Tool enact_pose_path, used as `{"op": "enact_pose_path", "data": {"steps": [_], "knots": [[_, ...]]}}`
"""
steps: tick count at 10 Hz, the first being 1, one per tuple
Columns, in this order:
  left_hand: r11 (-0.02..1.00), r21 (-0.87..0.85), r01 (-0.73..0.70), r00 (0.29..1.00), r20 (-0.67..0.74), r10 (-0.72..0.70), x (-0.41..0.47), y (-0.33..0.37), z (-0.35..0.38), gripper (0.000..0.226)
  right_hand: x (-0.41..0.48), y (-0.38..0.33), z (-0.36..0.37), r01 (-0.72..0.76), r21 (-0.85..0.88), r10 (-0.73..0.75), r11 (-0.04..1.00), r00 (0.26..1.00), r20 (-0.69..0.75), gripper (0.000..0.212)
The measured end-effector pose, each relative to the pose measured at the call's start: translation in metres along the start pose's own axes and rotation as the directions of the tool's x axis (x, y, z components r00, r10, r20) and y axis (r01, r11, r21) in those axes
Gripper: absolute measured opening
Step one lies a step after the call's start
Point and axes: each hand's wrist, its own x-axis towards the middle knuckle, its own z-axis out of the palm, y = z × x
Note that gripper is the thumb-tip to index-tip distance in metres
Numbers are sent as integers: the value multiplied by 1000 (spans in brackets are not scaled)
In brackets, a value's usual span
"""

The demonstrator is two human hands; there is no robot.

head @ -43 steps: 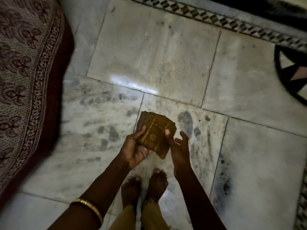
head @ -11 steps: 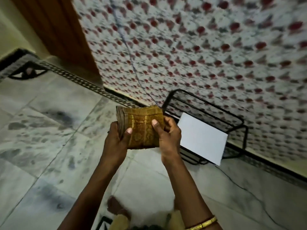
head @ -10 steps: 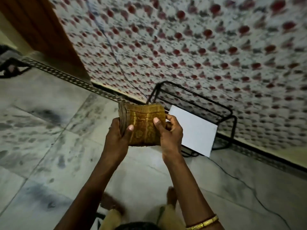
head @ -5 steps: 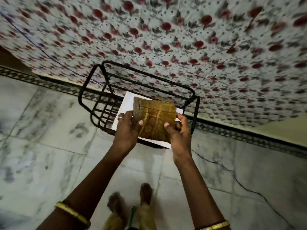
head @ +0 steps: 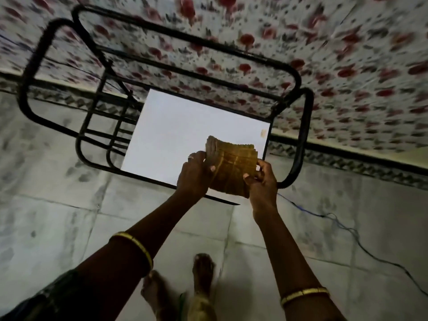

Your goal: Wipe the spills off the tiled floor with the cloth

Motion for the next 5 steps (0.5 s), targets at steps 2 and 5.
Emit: {"op": "enact_pose_path", "data": {"steps": [2,5], "knots": [[981,127,147,988,38,-153,25,-15,26,36,24,29,14,114,-250,-123,961,992,-20,42],[978,-49,201,979,49,-199,8,-24,4,56,14,12,16,60,-787,-76,614,997,17,47]]}}
